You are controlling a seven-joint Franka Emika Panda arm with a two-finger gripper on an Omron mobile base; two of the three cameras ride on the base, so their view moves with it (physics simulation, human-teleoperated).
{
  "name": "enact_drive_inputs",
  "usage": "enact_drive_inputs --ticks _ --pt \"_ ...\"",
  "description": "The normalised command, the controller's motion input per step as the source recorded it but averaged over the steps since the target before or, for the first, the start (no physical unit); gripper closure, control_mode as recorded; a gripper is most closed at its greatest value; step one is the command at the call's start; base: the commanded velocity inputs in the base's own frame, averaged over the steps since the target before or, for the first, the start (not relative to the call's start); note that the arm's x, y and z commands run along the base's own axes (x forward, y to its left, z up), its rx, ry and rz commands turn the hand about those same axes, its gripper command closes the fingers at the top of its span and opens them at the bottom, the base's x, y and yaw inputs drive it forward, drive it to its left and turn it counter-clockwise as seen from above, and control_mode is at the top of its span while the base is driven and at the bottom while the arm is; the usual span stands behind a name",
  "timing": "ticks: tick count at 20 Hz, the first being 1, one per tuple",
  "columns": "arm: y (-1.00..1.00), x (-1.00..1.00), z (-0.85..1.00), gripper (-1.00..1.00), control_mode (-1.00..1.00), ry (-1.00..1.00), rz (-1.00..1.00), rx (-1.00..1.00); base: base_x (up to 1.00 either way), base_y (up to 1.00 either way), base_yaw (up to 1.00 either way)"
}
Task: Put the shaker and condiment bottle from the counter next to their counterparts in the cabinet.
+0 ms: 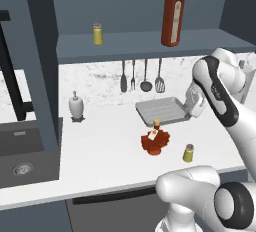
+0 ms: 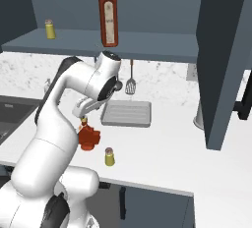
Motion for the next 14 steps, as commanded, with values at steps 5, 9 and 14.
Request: enact_drive_inputs --ticks 5,9,14 --pt "0.00 0.00 -0.50 -1.00 -1.00 0.06 0.14 -0.02 0.00 0.00 0.00" --pt "0.00 0.00 -0.42 -1.00 -1.00 -0.11 0.10 0.00 0.00 0.00 0.00" --pt "0.00 0.00 -0.34 -1.00 -1.00 -0.11 0.11 0.02 0.00 0.00 0.00"
